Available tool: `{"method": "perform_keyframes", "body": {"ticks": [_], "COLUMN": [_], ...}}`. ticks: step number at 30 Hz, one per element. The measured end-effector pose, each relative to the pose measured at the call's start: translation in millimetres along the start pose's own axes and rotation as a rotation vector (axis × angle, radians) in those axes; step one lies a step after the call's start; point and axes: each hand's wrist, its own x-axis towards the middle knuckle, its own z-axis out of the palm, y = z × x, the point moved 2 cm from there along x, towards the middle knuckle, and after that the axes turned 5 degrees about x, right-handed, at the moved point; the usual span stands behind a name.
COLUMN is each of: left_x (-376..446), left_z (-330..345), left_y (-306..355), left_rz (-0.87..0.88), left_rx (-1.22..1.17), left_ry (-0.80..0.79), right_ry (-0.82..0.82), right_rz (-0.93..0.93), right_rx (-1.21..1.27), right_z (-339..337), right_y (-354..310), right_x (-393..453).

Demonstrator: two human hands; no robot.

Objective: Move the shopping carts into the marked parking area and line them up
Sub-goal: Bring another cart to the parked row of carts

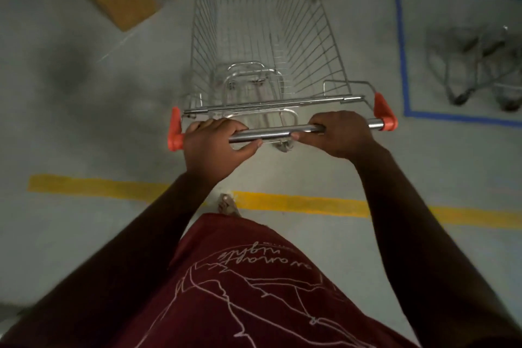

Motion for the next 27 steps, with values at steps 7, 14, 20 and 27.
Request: {"method": "perform_keyframes", "body": {"ticks": [7, 14, 20, 27], "left_x": [-14, -46, -53, -18], "left_z": [6, 14, 20, 41], "left_y": [42, 86, 124, 137], "left_rz": [0.107, 0.282, 0.438, 0.697], "left_rx": [-0.036, -0.054, -0.089, -0.121], "left_ry": [-0.21, -0.248, -0.291, -0.405], "right_ry": [0.146, 0.174, 0.23, 0.342], "right_rz": [0.114, 0.332, 0.543, 0.777], "right_rx": [-0.01, 0.012, 0.014, -0.005], "right_z": [16, 27, 29, 37], "right_y": [-4, -15, -17, -36], "right_x": [-88, -177, -233, -247]}}
